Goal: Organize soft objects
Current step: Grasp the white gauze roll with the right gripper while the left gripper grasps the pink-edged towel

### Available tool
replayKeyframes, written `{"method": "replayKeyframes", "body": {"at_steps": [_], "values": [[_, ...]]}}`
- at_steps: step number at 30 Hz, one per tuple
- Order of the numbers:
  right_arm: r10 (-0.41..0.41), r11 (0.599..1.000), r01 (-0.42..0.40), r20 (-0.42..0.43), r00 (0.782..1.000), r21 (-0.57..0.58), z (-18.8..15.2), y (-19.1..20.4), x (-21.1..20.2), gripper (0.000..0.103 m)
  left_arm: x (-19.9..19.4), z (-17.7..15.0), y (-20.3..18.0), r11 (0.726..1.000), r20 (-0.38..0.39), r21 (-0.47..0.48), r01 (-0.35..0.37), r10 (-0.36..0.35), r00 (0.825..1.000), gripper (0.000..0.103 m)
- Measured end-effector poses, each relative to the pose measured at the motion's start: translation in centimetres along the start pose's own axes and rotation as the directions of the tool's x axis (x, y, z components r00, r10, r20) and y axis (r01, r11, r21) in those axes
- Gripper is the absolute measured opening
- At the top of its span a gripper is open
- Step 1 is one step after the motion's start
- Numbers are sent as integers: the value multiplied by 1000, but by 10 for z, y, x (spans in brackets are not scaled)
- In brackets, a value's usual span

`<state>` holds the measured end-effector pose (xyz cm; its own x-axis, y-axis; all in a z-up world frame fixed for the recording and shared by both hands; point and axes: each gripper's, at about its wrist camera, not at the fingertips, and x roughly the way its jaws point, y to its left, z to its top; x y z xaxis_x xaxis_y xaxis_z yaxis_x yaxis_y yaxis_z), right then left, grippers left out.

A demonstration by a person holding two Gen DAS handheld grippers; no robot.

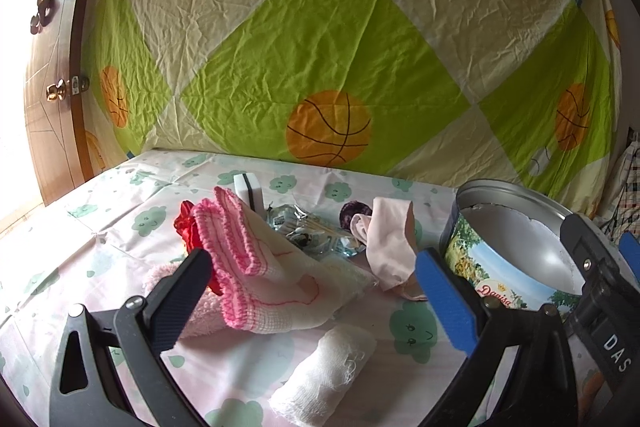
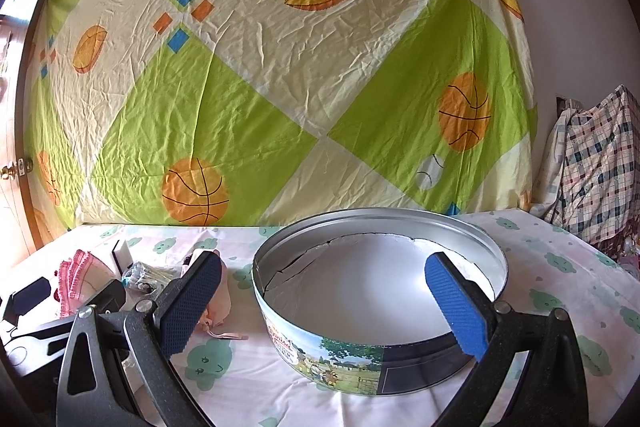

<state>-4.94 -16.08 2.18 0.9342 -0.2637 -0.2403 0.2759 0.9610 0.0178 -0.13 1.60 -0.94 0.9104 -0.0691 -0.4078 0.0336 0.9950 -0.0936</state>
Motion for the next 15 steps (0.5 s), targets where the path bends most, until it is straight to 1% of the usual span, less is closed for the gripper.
{"method": "replayKeyframes", "body": {"at_steps": [2,5,7,9,10,12,13,15], "values": [[15,1000,-15,-7,1000,-8,-1,2,1,102,-5,-1,12,1000,-11,-7,-3,3,1000,103],[48,999,-49,-17,999,-20,-2,7,2,102,-15,1,36,998,-16,4,-67,67,998,103],[94,995,-95,-36,995,-27,-4,12,4,102,-23,3,57,994,-16,-1,-110,110,994,103],[161,986,-164,-76,984,-36,-7,21,7,102,-26,3,79,988,-35,-10,-154,154,987,103],[198,978,-204,-103,975,-42,-8,27,10,102,-28,3,90,985,-47,-20,-174,173,984,103],[276,957,-287,-152,949,-50,-12,43,13,102,-31,2,109,979,-59,-47,-199,196,979,103],[320,941,-334,-179,930,-55,-14,52,15,102,-33,1,118,976,-61,-58,-211,207,976,103],[391,905,-419,-254,885,-68,-20,75,20,102,-34,0,130,968,-74,-70,-239,234,969,103]]}}
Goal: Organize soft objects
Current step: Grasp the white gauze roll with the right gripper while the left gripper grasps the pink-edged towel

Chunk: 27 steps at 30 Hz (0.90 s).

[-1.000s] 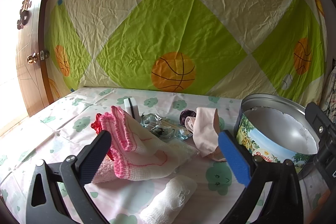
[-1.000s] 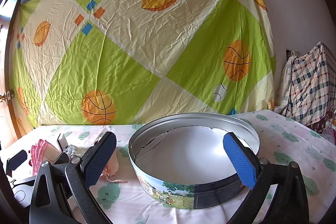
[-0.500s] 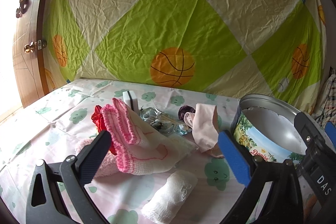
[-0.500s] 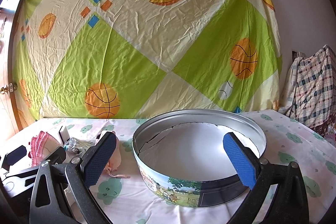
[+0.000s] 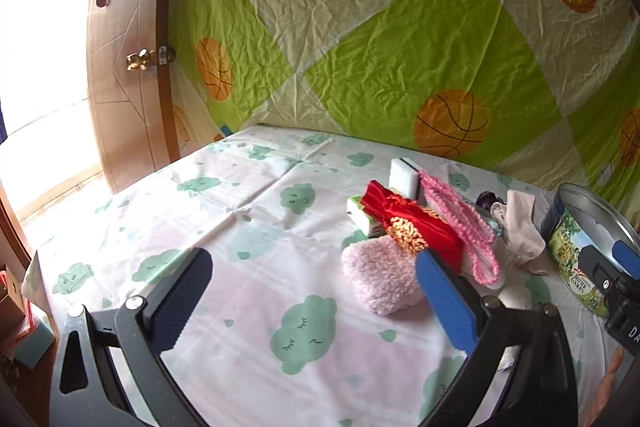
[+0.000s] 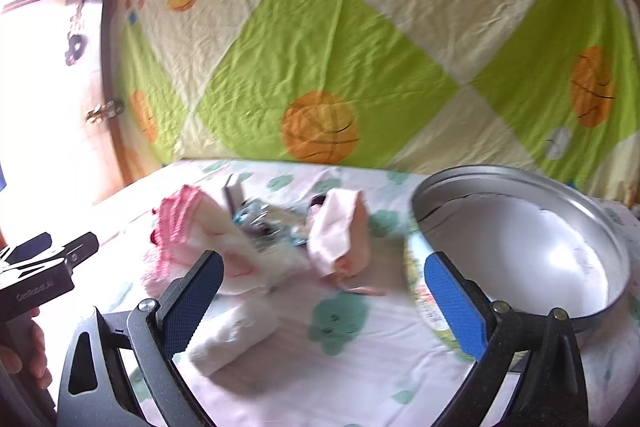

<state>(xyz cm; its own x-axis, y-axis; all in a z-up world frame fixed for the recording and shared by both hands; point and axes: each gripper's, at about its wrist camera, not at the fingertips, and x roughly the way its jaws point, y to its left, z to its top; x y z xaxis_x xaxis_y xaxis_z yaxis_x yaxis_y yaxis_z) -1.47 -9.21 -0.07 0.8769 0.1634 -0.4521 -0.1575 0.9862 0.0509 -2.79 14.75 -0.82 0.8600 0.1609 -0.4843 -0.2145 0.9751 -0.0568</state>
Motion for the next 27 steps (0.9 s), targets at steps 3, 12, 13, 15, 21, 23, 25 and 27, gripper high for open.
{"method": "replayKeyframes", "body": {"at_steps": [3,12,13,15,21,23,25,27], "values": [[34,999,-38,-137,990,-29,-6,26,22,100,5,-1,12,1000,-23,-2,-19,19,1000,103],[91,995,-68,-398,913,73,-32,40,70,66,9,-4,11,997,-65,-34,76,-78,995,103],[112,993,-90,-398,911,71,-32,40,69,52,9,-4,6,995,-70,-31,95,-97,993,103],[122,993,-112,-389,913,49,-31,39,60,47,9,-5,-5,990,-84,-26,142,-144,986,103],[70,997,-74,-150,986,-20,-12,7,5,43,8,-6,-45,956,-121,-43,290,-293,948,100],[-3,998,0,-41,999,-67,-4,-5,-9,43,10,-6,-61,945,-129,-46,324,-328,936,96],[-65,994,68,36,997,-90,1,-18,-19,43,16,-4,-79,935,-153,-52,351,-355,922,94],[-103,991,108,70,992,-80,5,-32,-20,43,23,-4,-95,928,-168,-65,366,-372,913,92]]}}
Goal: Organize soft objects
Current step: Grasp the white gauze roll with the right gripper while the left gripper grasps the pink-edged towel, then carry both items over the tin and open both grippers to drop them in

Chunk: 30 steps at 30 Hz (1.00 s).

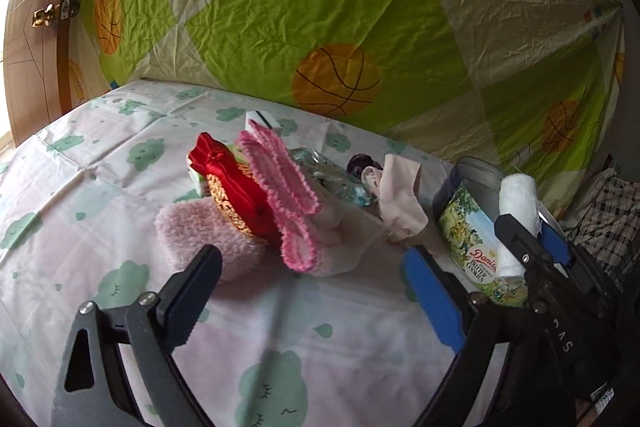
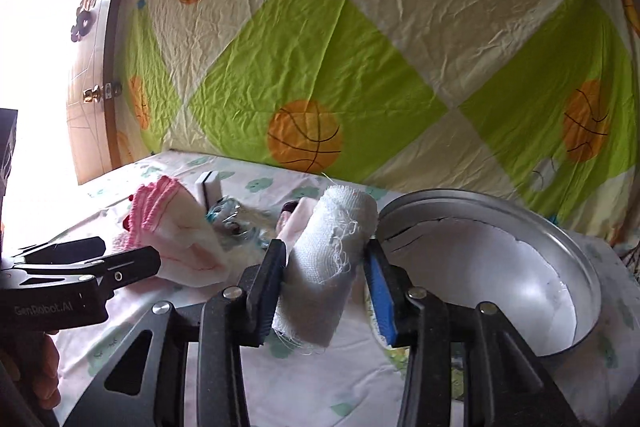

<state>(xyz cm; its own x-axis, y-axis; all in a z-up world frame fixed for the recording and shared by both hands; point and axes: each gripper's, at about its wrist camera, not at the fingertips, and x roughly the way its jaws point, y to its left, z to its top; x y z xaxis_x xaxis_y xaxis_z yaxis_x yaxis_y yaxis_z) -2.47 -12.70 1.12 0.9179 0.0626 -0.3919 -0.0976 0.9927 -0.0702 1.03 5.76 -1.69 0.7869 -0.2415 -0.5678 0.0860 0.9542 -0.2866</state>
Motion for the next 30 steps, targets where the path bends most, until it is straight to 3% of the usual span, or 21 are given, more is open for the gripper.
{"method": "replayKeyframes", "body": {"at_steps": [3,6,8,9,10,13,16,20,22,30], "values": [[-11,999,11,-10,1000,41,3,-17,3,43,21,6,-12,998,-14,-63,-1,0,1000,89],[-21,999,21,-1,1000,46,5,-24,3,43,40,12,-14,987,-18,-152,-51,48,999,83],[-26,999,26,7,1000,47,6,-25,3,43,51,16,-8,972,-26,-223,-73,69,997,70],[-24,998,24,9,1000,50,5,-25,1,43,56,17,-1,962,-42,-264,-73,65,997,56],[-24,998,24,10,1000,52,4,-25,0,43,61,15,5,949,-50,-309,-57,44,998,44],[-29,998,28,15,999,60,5,-27,-3,43,62,8,23,924,-50,-382,-21,2,999,23],[-25,997,24,15,1000,71,6,-27,-5,43,48,4,28,934,-1,-358,10,-11,1000,16],[-42,996,39,30,999,82,6,-29,-8,43,21,6,25,958,90,-275,86,-64,994,16],[-48,994,42,49,998,101,7,-32,-12,43,6,5,23,963,129,-231,140,-112,985,16],[-93,981,62,164,982,185,13,-53,-34,43,-34,10,10,967,244,-86,241,-215,946,16]]}}
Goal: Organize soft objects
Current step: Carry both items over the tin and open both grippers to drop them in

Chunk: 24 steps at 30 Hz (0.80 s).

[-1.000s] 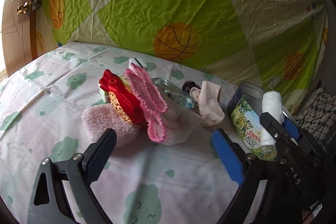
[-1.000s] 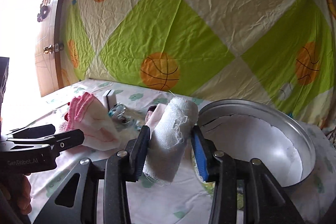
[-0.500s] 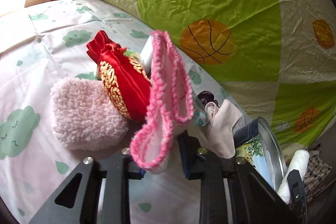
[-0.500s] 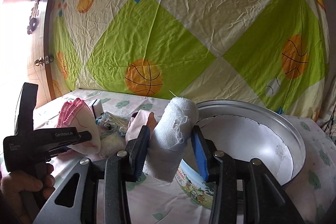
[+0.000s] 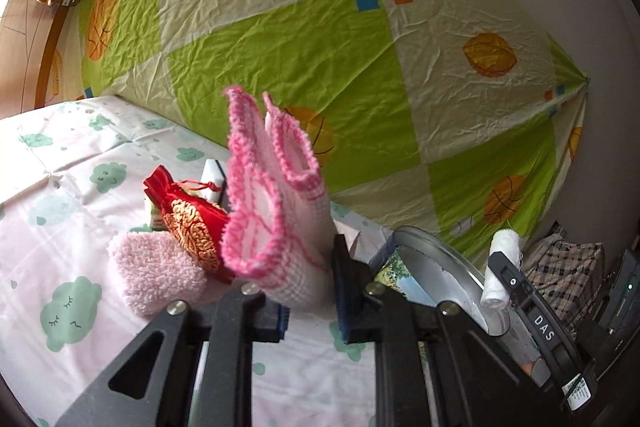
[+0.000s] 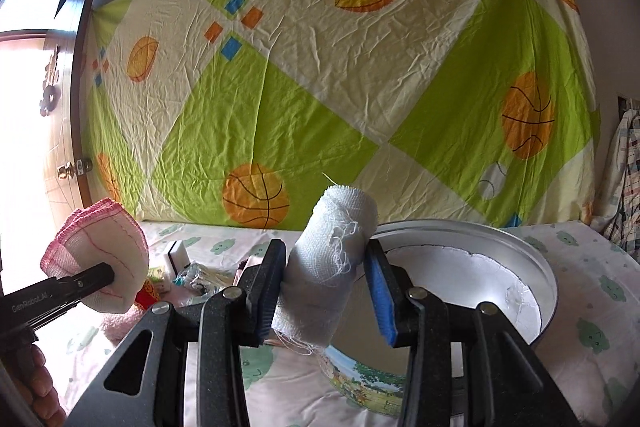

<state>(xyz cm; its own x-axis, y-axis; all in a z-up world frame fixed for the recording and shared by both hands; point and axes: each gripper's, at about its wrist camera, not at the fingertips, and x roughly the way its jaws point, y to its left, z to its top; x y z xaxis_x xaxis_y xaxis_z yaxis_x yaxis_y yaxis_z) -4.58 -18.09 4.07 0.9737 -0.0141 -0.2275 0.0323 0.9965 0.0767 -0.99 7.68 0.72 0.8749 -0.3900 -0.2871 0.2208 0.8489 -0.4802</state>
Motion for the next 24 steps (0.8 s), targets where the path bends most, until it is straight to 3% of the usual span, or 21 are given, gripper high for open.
{"method": "replayKeyframes", "body": {"at_steps": [7,13,24], "values": [[-67,997,66,43,997,25,8,-30,-7,43,-14,3,-32,988,65,119,94,-103,993,16],[-150,989,150,38,988,7,9,-64,-6,43,-3,4,-56,973,52,169,157,-168,984,16],[-285,958,286,-31,958,21,7,-134,9,43,62,-14,-131,922,-104,280,268,-248,963,16]]}}
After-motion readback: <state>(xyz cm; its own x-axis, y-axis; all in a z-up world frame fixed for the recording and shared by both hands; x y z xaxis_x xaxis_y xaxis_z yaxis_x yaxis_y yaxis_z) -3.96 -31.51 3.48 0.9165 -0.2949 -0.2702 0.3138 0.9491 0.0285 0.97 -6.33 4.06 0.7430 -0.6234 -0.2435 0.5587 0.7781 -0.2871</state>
